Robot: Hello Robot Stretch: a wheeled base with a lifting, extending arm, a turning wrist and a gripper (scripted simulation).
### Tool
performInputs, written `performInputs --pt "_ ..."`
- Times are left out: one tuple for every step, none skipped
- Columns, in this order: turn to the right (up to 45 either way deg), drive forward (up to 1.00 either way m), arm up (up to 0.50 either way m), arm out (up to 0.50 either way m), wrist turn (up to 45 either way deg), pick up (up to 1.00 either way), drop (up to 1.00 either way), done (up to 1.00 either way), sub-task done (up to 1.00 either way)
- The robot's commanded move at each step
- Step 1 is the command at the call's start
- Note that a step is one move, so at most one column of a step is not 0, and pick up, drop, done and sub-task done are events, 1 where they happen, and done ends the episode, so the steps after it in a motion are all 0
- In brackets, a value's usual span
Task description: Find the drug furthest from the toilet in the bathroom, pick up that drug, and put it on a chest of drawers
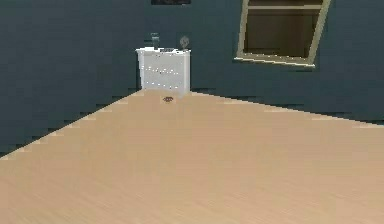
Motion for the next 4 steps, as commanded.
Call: performInputs --pt "-15.0 0.00 0.00 0.00 0.0 0.00 0.00 0.00 0.00" --pt "0.0 1.00 0.00 0.00 0.0 0.00 0.00 0.00 0.00" --pt "0.0 1.00 0.00 0.00 0.0 0.00 0.00 0.00 0.00" --pt "0.0 1.00 0.00 0.00 0.0 0.00 0.00 0.00 0.00"
